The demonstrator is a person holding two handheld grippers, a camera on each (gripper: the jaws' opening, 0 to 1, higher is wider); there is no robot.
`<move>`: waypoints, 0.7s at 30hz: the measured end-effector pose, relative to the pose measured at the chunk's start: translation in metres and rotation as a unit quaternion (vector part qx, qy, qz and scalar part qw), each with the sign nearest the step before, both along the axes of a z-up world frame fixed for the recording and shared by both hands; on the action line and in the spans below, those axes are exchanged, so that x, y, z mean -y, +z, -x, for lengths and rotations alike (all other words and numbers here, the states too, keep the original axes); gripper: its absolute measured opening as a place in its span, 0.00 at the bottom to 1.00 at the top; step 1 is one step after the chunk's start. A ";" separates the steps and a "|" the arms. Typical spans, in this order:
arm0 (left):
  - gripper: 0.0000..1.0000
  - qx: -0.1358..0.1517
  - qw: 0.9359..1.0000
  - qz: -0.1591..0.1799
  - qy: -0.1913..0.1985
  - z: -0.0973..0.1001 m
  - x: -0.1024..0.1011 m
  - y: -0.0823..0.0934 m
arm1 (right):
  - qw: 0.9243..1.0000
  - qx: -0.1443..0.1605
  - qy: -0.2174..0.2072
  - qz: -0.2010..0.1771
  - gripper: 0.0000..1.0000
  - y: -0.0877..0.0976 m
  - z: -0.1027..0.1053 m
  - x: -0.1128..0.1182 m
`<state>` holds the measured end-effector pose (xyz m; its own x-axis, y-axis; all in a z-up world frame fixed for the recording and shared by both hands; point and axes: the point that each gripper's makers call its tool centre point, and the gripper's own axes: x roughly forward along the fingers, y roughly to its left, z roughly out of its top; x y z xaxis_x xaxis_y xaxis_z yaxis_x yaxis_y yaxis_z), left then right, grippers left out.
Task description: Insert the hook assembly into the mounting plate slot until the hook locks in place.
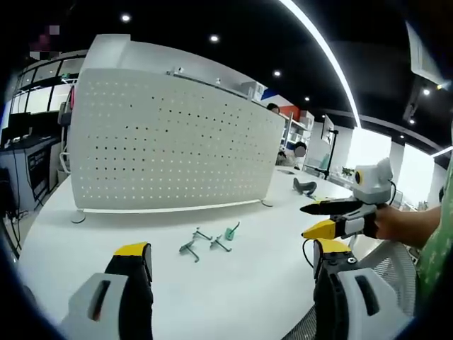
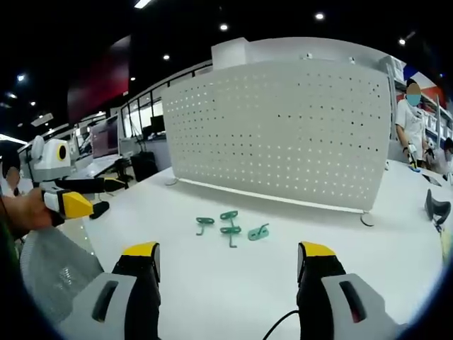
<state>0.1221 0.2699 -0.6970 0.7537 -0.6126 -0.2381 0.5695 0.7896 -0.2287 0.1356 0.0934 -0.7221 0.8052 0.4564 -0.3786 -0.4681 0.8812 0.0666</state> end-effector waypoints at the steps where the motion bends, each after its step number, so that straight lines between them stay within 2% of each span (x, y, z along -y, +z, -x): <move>1: 0.97 0.000 1.000 0.000 0.000 0.000 0.000 0.000 | 1.000 0.000 0.000 0.000 0.80 0.000 0.000 0.000; 21: 0.95 0.006 1.000 0.002 -0.002 0.001 0.000 0.004 | 1.000 -0.005 0.000 0.004 0.79 -0.002 0.002 0.000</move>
